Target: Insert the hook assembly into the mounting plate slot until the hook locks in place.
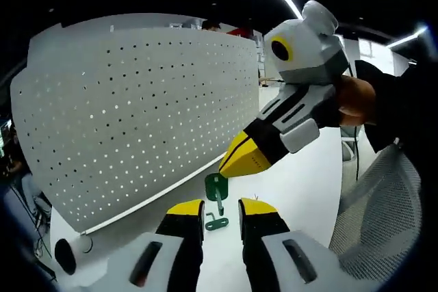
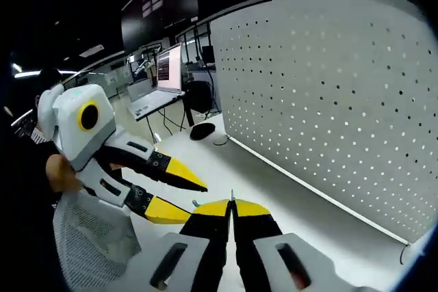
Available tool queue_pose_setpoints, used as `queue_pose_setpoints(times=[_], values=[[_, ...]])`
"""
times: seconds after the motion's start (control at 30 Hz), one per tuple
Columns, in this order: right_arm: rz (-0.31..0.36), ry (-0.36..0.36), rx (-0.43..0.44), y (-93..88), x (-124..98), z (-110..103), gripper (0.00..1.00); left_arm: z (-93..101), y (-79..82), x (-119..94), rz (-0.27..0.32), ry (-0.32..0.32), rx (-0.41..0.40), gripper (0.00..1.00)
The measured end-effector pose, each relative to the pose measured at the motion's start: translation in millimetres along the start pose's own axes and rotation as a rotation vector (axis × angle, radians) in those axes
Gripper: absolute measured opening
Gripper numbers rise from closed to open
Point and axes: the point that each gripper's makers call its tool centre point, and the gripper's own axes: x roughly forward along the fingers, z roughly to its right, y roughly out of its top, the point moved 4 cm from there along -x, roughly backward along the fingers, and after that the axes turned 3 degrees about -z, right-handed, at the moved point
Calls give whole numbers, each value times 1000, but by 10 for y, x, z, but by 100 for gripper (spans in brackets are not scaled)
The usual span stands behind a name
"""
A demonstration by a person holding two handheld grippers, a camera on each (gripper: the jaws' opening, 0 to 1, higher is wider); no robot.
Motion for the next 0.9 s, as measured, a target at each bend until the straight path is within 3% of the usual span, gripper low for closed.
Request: queue_pose_setpoints(times=[0.47, 0.67, 0.9], values=[[-7, 4, 17, -55, 15, 39, 1, 11, -59, 55, -27, 3, 51, 4], [-9, 9, 23, -88, 29, 44, 1, 36, -55, 42, -31, -7, 29, 2], [7, 26, -9, -98, 42, 19, 5, 62, -50, 25, -33, -20, -70, 1]])
